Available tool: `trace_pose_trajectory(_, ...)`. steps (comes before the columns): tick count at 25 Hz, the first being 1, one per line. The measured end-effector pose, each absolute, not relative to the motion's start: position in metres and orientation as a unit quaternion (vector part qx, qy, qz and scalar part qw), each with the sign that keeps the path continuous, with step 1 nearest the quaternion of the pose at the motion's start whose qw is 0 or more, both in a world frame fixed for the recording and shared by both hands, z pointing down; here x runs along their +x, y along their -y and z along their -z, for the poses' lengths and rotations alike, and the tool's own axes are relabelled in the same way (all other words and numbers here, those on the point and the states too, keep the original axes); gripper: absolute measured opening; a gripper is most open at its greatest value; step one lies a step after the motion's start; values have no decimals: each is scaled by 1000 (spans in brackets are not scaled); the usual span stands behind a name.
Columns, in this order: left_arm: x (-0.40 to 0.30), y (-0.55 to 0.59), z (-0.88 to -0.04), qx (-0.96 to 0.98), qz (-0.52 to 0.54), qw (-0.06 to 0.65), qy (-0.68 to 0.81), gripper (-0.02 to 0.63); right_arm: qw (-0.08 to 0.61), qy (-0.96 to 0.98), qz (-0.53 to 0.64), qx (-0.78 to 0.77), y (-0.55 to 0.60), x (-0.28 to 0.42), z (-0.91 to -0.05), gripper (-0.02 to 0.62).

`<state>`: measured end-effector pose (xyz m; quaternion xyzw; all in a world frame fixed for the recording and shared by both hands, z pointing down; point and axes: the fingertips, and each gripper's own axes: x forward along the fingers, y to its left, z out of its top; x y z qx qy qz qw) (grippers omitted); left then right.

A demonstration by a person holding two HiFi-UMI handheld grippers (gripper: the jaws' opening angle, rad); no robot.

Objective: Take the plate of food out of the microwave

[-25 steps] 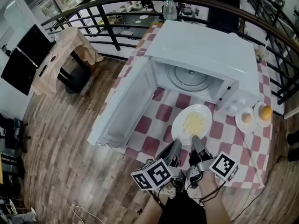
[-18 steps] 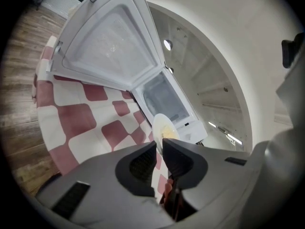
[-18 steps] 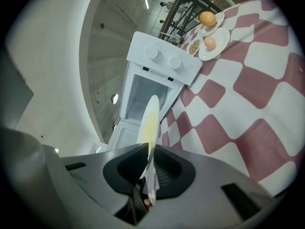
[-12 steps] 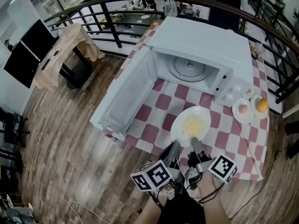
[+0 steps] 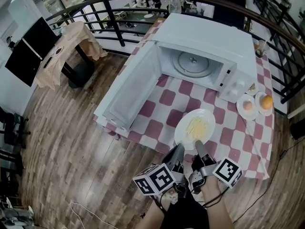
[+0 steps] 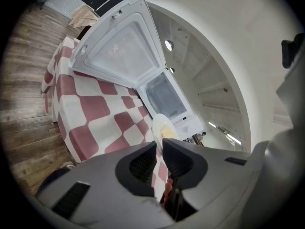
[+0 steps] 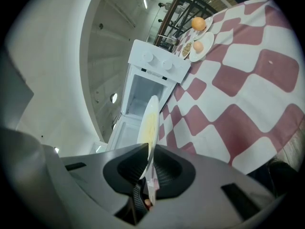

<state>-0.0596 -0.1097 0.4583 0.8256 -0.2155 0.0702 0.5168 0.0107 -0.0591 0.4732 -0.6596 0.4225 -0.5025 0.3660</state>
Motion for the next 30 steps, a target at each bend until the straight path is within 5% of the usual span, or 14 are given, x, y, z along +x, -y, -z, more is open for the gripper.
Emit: trace_pose_trajectory(30,-70,93,-452,828,-69,515,211,74,374,-415,501,-661,41,-1,-467,44)
